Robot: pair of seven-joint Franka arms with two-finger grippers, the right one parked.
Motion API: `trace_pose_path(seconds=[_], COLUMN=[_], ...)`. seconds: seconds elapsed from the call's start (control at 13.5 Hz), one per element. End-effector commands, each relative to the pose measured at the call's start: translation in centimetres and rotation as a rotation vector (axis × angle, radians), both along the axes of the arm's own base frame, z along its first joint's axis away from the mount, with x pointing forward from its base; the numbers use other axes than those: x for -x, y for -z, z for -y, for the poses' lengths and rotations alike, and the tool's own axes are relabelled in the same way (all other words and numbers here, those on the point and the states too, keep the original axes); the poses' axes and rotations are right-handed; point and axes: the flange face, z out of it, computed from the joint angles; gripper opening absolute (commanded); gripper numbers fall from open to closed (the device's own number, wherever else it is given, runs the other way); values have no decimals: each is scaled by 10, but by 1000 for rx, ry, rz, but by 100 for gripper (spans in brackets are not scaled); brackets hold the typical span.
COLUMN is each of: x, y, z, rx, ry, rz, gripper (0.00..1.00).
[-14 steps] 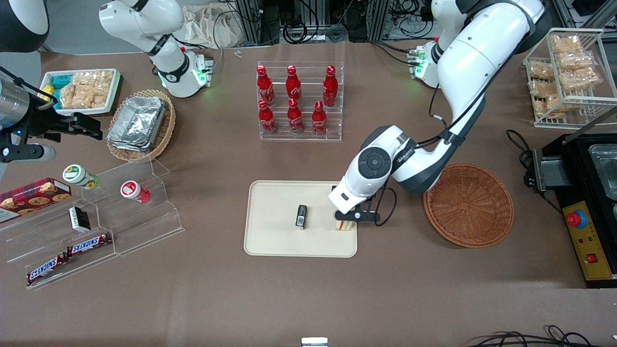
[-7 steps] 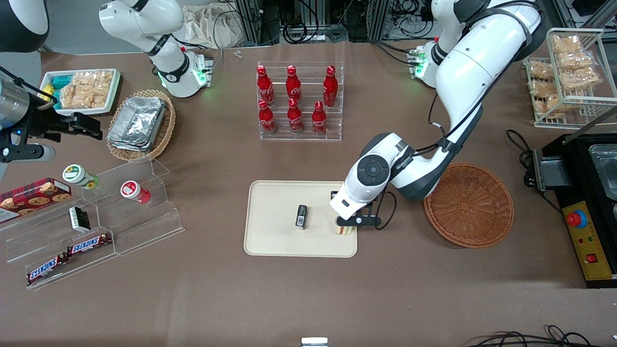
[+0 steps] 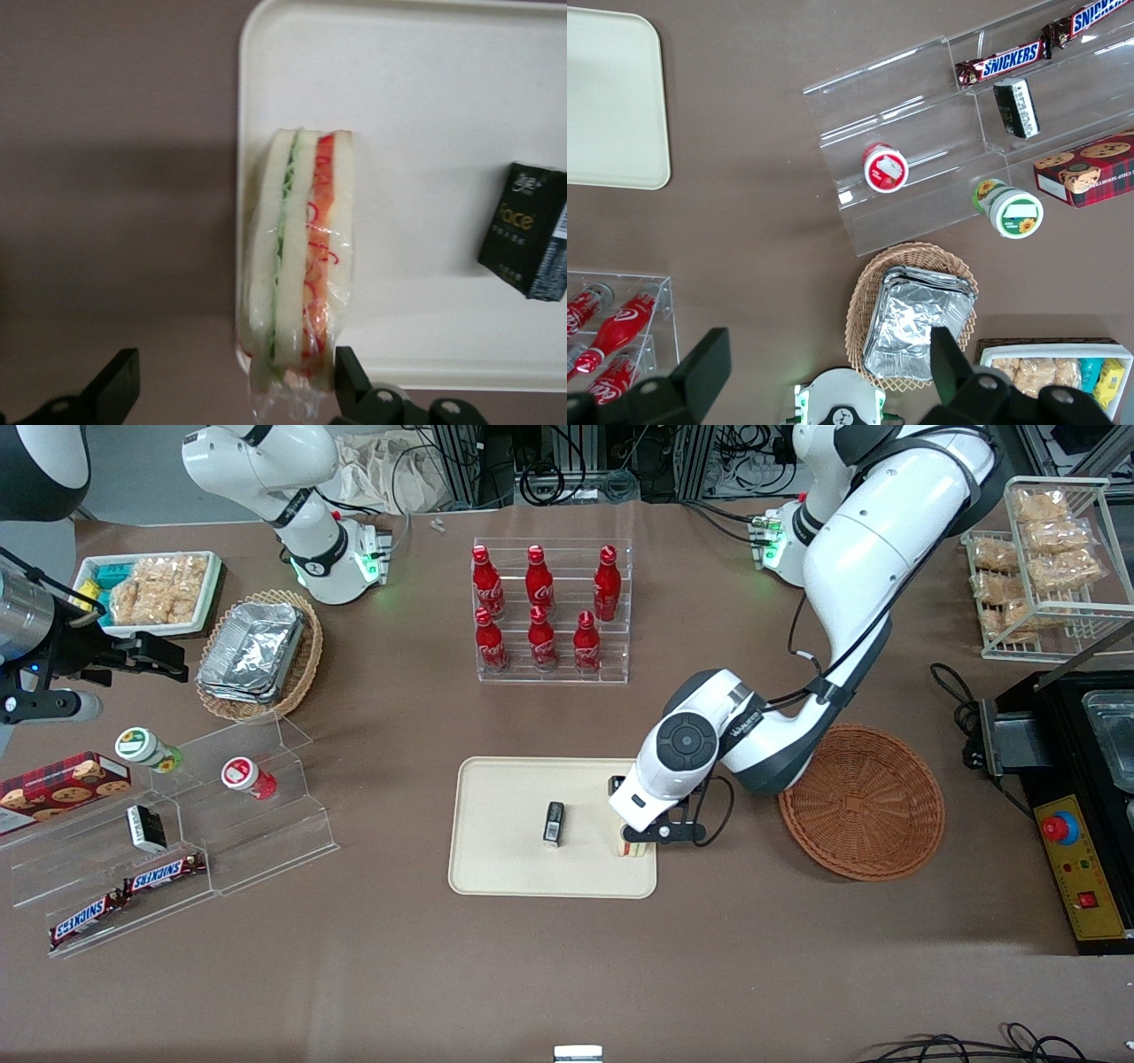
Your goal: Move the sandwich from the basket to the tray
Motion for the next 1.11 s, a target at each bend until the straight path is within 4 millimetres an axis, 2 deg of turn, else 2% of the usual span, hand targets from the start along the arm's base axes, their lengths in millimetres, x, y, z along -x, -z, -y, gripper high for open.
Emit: trace_pose_path(seconds=[0.0,0.07,0.22,0.37,0.74,0.89,1.04], x=[-1,-1,-8,-3,-6,-8,-4], y=[-49,-70,-103,-139,-226,-246,-265], z=[-15,-24,-70,-99,-216,-261,-288], rx=[-71,-71,-102,-144,-146,-166,-178], ry=[59,82,102,166,285,236,183], rz=[-55,-86,-124,-155,-173,-170,-167], gripper=[99,99,99,99,99,99,99])
